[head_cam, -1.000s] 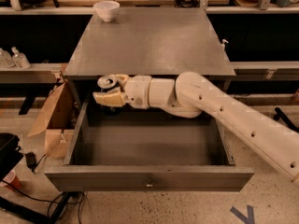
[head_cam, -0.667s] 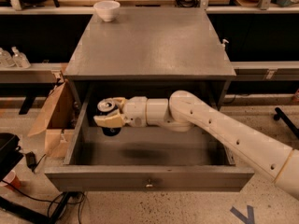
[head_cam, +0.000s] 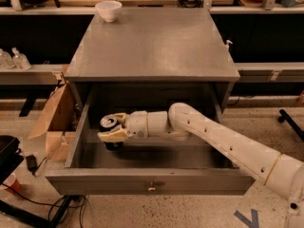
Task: Place pepsi can into top drawer
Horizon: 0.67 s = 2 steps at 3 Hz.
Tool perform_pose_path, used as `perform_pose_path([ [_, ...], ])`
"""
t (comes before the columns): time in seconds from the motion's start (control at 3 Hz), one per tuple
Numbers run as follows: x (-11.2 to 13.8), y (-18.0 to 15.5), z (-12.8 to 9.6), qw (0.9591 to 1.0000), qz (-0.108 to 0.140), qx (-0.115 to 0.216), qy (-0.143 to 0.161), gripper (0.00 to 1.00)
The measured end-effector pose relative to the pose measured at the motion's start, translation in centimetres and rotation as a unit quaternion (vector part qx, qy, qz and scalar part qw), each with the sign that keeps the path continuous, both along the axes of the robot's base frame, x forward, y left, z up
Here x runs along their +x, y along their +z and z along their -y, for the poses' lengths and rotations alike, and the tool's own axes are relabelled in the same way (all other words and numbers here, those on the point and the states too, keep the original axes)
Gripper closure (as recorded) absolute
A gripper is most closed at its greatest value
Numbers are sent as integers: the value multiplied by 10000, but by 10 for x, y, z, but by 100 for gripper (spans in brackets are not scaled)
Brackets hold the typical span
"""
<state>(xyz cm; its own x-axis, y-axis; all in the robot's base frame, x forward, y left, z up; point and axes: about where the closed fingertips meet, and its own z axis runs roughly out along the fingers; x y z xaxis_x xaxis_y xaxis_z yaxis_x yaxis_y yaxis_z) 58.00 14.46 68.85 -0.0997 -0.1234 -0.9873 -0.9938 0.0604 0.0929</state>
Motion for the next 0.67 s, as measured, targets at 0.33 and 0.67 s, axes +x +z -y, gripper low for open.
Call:
perform_pose_path([
  [0.33,-1,0,-2,10000,-3,3,18,51],
  [0.67,-2,0,-4,10000,-3,7,41,26],
])
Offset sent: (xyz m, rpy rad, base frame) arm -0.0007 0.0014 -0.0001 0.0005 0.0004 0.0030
